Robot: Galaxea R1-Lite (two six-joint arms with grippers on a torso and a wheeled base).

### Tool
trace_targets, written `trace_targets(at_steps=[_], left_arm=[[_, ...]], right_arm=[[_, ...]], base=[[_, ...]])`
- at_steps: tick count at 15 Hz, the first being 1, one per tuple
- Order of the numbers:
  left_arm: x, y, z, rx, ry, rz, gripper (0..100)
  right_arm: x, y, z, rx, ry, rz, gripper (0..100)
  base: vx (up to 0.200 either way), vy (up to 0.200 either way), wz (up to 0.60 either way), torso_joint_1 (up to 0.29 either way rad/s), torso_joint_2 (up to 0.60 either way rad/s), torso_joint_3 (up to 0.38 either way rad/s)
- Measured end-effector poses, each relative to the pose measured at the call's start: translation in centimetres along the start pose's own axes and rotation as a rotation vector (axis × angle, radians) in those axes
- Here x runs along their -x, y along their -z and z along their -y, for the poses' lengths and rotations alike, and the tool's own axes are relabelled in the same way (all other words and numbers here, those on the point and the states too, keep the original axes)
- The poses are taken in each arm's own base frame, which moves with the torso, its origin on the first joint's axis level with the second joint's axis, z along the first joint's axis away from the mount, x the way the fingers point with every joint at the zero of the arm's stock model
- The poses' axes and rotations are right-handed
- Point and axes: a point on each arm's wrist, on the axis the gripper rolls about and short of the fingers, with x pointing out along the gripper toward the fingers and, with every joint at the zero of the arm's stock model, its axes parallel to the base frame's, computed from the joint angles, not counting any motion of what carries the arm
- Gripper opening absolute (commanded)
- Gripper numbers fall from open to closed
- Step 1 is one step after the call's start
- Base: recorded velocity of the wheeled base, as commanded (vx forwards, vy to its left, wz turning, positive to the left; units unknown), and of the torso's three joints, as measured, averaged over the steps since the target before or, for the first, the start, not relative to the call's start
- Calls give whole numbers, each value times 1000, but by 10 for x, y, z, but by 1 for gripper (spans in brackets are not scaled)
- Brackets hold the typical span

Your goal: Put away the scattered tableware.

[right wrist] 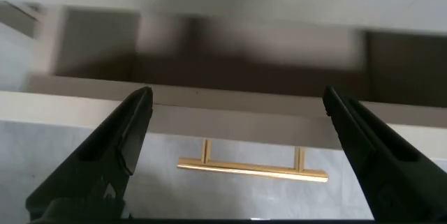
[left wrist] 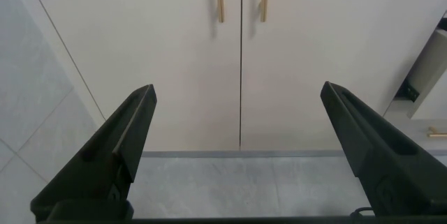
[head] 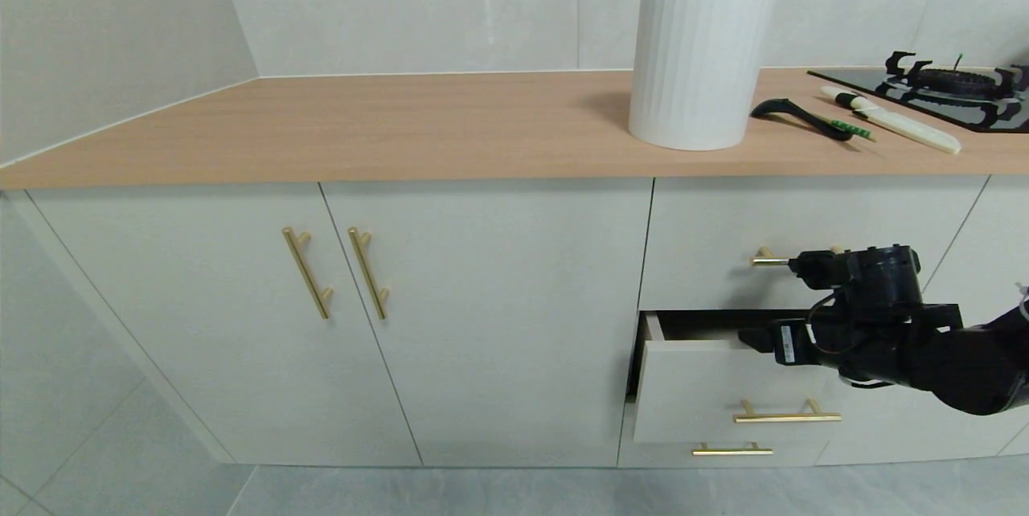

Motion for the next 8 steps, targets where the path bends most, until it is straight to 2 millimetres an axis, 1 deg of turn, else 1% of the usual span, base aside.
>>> trace_targets(at_steps=[2, 4, 6, 8], left_arm=[[0, 0, 0, 0, 0, 0, 100], [0, 0, 0, 0, 0, 0, 100], [0, 0, 0, 0, 0, 0, 100], [0, 0, 0, 0, 0, 0, 100]], right_arm=[[-7, 3, -2, 3, 1, -2, 100], [-8, 7, -2, 5, 2, -13, 100], [-4, 10, -2, 8, 2, -26, 100], [6, 12, -1, 18, 4, -60, 100]], base=[[0, 0, 0, 0, 0, 0], [0, 0, 0, 0, 0, 0], [0, 0, 0, 0, 0, 0], [0, 0, 0, 0, 0, 0]])
